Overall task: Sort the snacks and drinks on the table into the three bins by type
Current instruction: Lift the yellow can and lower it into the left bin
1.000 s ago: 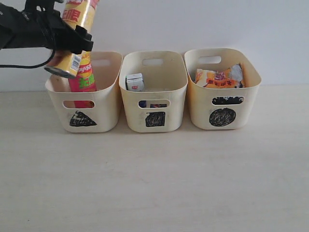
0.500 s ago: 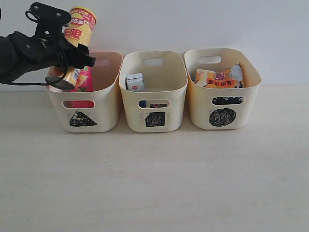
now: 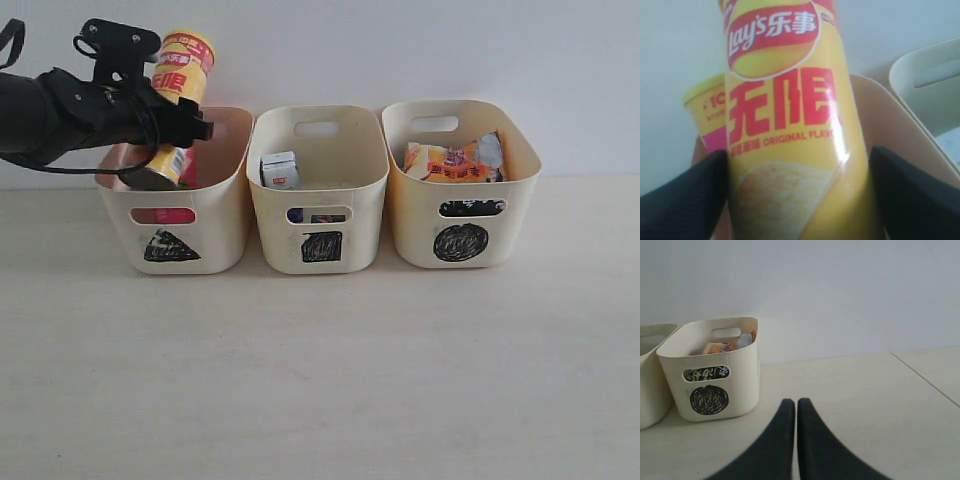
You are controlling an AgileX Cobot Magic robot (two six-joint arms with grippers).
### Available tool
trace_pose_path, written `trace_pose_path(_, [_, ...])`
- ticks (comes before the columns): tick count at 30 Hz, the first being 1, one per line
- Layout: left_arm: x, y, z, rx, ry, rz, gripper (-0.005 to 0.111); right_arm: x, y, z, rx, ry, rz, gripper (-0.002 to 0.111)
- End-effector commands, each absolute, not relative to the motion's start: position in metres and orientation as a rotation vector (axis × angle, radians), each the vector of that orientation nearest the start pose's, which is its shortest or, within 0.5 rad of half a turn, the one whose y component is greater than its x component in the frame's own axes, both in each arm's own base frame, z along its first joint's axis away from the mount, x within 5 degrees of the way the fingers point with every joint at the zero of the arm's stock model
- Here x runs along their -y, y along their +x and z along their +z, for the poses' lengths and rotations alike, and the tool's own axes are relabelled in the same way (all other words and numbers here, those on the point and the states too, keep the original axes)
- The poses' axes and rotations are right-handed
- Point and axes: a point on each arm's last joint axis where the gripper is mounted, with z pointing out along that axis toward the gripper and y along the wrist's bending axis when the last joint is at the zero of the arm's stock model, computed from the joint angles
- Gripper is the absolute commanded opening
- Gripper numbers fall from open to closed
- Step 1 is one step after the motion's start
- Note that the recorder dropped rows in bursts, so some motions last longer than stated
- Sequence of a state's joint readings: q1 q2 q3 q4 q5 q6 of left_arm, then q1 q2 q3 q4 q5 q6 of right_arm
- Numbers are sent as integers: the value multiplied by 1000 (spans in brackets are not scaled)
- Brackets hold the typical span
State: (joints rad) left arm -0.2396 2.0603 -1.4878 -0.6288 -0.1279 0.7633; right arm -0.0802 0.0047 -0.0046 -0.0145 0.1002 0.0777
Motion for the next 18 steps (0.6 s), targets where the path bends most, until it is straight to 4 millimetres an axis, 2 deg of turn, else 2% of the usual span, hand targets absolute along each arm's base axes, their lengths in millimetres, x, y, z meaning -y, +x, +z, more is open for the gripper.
trace_pose_path(1, [108, 473, 233, -1875, 237, -11, 84, 5, 56, 205, -1573, 118, -22, 0])
trace_pose_path(6, [108, 473, 233, -1877, 238, -12, 98, 5, 56, 205, -1573, 118, -22, 0])
trace_pose_path(13, [109, 469, 245, -1872, 254, -27, 97, 5, 56, 205, -1573, 118, -22, 0])
trace_pose_path(15, [109, 464, 255, -1874, 281, -39, 89, 5, 56, 205, -1573, 118, -22, 0])
trace_pose_path(16, [108, 462, 261, -1875, 303, -40, 80, 5, 56, 205, -1573, 118, -22, 0])
trace_pose_path(18, [109, 456, 273, -1875, 359, -41, 54, 5, 56, 205, -1573, 118, -22, 0])
